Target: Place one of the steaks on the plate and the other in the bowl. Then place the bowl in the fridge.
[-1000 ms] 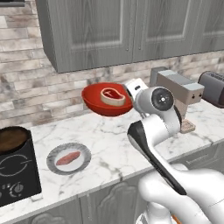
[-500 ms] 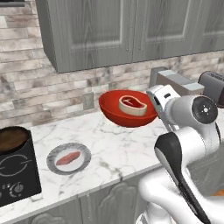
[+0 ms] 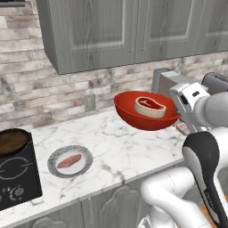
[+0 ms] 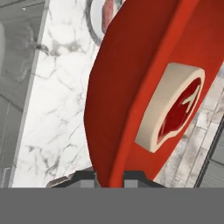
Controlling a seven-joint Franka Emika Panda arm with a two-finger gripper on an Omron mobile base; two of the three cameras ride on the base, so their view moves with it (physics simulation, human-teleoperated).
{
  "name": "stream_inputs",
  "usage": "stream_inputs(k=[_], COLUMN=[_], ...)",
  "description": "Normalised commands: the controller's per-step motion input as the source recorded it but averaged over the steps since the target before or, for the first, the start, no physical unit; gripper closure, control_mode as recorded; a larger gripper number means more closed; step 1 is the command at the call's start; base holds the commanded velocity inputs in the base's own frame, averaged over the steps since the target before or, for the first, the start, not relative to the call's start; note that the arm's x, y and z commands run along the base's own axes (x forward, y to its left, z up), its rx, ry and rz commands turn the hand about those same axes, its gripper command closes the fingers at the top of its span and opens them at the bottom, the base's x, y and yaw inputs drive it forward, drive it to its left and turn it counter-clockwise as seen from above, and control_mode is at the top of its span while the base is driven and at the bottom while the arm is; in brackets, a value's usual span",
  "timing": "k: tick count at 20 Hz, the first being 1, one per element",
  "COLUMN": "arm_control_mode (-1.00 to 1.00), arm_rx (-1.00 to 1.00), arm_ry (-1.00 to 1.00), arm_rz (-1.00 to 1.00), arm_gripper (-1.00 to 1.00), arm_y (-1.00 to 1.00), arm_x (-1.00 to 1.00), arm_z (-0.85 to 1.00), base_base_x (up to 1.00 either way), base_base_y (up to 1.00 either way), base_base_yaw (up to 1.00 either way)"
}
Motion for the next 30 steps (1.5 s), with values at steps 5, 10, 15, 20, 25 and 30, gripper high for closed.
stream_inputs(k=[5,10,15,20,25,30], arm_control_mode=[-1.00,-1.00,-1.00,1.00,1.00,1.00], arm_rx=[0.06,0.04,0.07,0.00,0.00,0.00], arm_ry=[-0.20,-0.13,-0.07,0.00,0.00,0.00], arm_rz=[0.00,0.00,0.00,0.00,0.00,0.00], arm_gripper=[1.00,1.00,1.00,1.00,1.00,1.00], arm_y=[-0.10,-0.02,-0.09,0.00,0.00,0.00], arm_x=[0.00,0.00,-0.02,0.00,0.00,0.00], arm_z=[-0.11,-0.01,0.00,0.00,0.00,0.00], base_base_x=[0.00,0.00,0.00,-0.15,-0.35,-0.51], base_base_y=[0.00,0.00,0.00,-0.13,-0.25,-0.43], base_base_yaw=[0.00,0.00,0.00,0.00,-0.05,-0.13])
